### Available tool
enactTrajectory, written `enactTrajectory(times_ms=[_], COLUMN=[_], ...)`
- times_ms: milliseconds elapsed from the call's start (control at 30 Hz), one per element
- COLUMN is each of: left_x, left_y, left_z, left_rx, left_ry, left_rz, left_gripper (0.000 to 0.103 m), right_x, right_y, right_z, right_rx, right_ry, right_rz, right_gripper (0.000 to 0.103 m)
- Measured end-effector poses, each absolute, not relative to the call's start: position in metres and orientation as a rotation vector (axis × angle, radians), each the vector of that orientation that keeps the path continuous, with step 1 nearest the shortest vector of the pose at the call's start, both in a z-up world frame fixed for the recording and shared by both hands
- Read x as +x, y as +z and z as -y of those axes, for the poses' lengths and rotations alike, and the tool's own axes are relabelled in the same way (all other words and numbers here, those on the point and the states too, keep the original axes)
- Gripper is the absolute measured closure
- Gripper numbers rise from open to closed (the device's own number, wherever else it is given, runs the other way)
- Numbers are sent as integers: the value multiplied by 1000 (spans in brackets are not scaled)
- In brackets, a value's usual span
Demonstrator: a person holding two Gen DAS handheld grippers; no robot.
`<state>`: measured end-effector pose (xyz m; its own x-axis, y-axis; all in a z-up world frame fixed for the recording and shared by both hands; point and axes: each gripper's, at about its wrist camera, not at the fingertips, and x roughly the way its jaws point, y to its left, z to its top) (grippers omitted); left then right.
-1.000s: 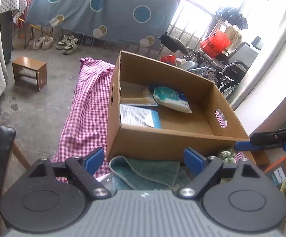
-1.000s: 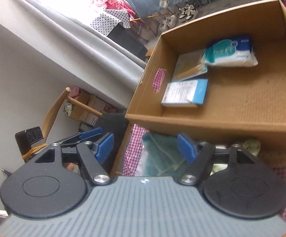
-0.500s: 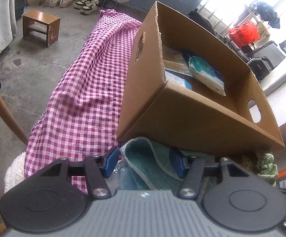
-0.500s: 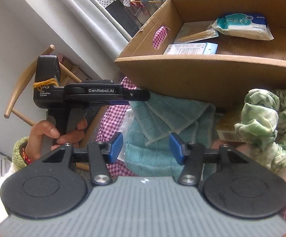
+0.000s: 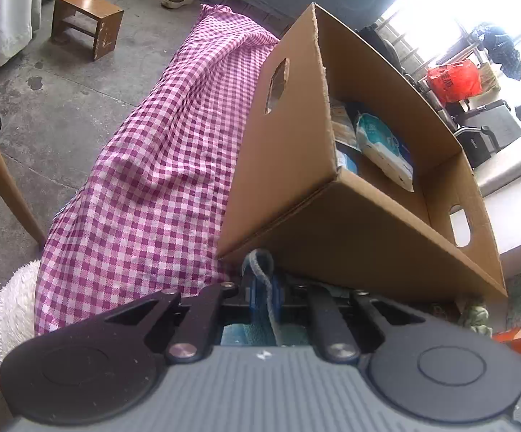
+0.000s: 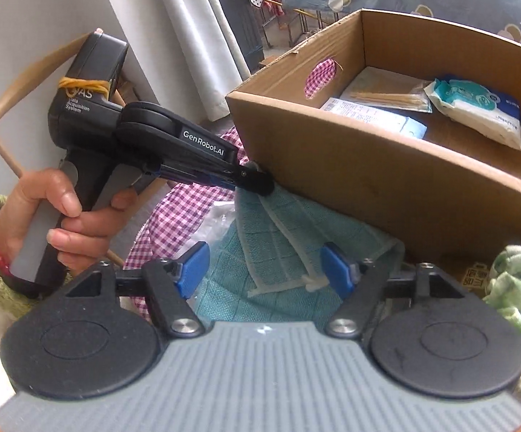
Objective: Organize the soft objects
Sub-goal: 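Grasp one edge of the teal towel with the left tool while the right tool grasps another edge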
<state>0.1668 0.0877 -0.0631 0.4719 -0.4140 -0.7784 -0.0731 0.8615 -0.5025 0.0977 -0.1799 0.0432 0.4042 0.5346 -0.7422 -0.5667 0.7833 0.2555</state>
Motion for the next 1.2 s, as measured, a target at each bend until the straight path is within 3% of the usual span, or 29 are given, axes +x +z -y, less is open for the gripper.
enactTrajectory(times_ms=[100, 267, 367, 433, 767, 933, 1200], left_x=[158, 142, 136, 133, 129, 129, 131], left_y=[-52, -26, -12, -6, -5, -6, -10], left_z=[-90, -89, -86, -85, -83, -82, -83], left_rx=[-520, -525, -515, -498, -449, -426, -423], left_ry=[-238, -274, -290, -289, -274, -267, -264], left_rz=[-1025, -959, -928, -912, -895, -892, -899], left_gripper=[95, 95, 95, 95, 95, 95, 95], right_x=[96, 94, 86, 83, 77, 84, 73], right_y=[45, 45, 44, 42, 36, 36, 25], right_z=[166, 143, 131, 129, 151, 168, 153], right_rx=[-130, -258, -339, -384, -383, -287, -431], right_ry=[712, 732, 729, 708, 657, 635, 652], right_rz=[-854, -771, -709, -686, -723, -773, -722], right_gripper=[25, 25, 30, 47, 62, 84, 79])
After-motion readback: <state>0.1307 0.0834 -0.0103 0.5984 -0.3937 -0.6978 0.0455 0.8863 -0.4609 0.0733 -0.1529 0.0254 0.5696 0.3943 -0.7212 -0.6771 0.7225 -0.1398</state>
